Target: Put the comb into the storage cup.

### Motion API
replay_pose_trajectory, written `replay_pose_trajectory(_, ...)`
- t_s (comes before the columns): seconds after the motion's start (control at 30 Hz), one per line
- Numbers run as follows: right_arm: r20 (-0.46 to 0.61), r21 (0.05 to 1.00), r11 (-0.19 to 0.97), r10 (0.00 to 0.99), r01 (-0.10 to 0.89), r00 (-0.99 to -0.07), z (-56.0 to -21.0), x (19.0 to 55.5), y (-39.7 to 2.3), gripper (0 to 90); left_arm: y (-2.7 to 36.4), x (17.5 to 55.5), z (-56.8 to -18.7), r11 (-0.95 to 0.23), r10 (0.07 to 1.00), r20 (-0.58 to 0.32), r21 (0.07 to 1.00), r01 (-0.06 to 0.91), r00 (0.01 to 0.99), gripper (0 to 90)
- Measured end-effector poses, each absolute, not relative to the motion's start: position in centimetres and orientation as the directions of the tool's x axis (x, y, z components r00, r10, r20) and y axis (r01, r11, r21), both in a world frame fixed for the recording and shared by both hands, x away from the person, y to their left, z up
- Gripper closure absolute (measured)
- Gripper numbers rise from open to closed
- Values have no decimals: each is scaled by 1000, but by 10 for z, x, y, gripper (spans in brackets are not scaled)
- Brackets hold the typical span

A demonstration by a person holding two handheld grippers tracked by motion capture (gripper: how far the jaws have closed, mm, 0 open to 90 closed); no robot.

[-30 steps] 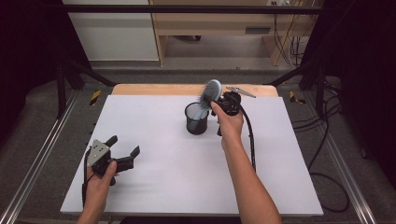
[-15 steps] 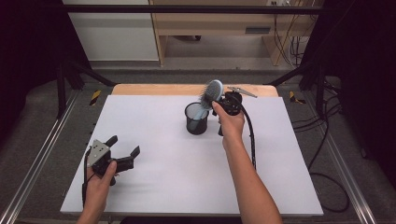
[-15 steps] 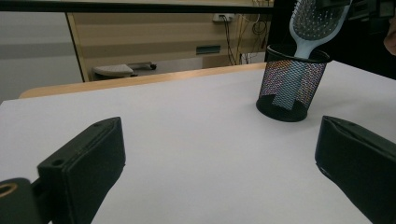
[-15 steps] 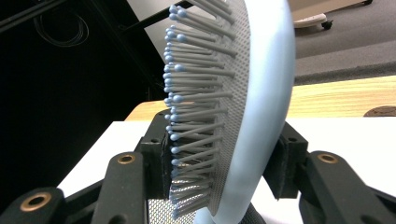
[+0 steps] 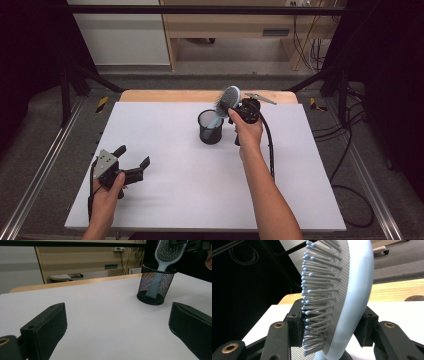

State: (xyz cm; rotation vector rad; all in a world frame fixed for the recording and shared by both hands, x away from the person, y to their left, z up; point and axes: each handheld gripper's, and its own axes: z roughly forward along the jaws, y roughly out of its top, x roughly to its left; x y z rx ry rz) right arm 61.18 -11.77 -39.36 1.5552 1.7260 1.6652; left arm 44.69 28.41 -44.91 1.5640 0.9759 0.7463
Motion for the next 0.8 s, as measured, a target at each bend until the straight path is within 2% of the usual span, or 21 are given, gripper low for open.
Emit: replay_pose_trajectory(0.8,454,837,-242,808,491,-376,-395,612,-122,470,282,448,-451,-76,880,-31,976,205,475,19)
